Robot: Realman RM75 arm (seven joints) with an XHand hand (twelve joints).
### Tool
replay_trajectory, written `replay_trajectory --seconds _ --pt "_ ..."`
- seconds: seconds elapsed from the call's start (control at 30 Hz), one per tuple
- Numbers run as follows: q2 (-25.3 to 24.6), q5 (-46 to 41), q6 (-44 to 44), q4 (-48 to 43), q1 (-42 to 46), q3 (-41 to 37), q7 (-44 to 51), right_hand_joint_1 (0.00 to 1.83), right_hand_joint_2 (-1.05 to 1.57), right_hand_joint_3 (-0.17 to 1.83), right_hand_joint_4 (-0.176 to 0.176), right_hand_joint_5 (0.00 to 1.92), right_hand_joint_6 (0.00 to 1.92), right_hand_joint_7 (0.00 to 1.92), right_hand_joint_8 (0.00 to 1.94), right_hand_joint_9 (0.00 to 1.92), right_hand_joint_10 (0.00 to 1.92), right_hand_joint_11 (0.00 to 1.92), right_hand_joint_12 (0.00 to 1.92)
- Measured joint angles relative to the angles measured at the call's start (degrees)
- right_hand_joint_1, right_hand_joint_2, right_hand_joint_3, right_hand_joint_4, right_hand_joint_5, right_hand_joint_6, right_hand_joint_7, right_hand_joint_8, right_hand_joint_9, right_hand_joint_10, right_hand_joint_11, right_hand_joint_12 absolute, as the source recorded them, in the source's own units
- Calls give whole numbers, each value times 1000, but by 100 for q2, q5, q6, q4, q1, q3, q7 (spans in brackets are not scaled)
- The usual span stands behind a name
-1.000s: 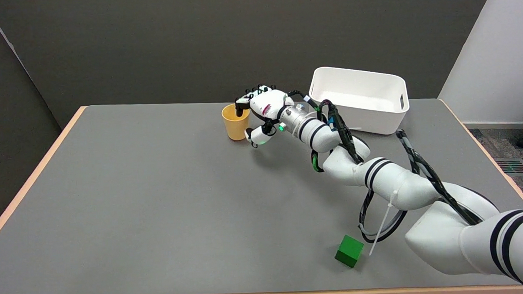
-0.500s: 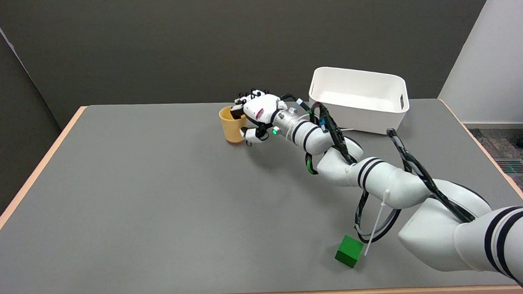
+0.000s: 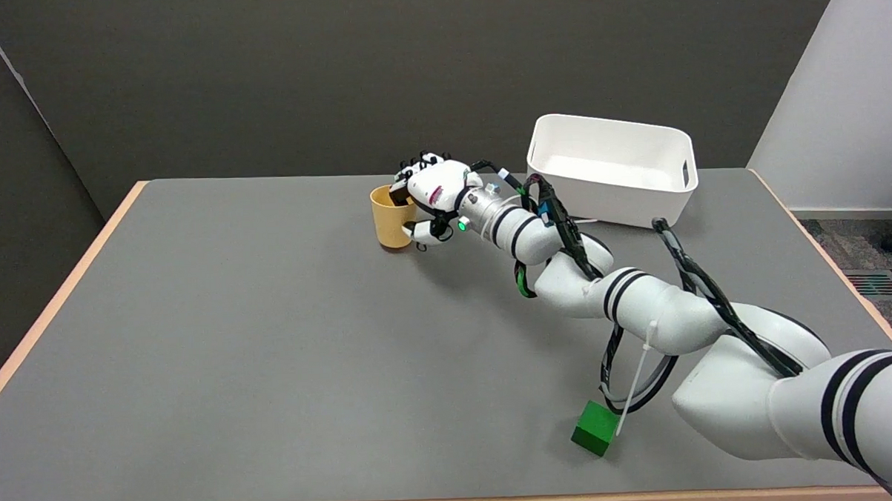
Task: Pick up the yellow cup.
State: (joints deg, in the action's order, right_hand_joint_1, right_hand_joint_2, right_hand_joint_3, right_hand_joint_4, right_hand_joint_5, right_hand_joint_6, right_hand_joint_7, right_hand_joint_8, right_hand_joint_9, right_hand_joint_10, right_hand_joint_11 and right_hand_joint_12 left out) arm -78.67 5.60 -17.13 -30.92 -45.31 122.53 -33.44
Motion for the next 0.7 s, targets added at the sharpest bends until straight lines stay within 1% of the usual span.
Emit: replay_trajectory --seconds 0.33,0.63,0.7 --pt "74 -19 -125 -229 44 -307 373 859 1097 478 108 629 1621 428 546 273 664 86 1060" --pt "398 -51 -185 -1056 295 -1056 900 862 1089 482 115 637 1610 443 559 287 684 108 1097" --pt "500 -93 -193 -1267 375 -1258 1044 860 1081 489 129 643 1602 451 565 290 689 115 1106"
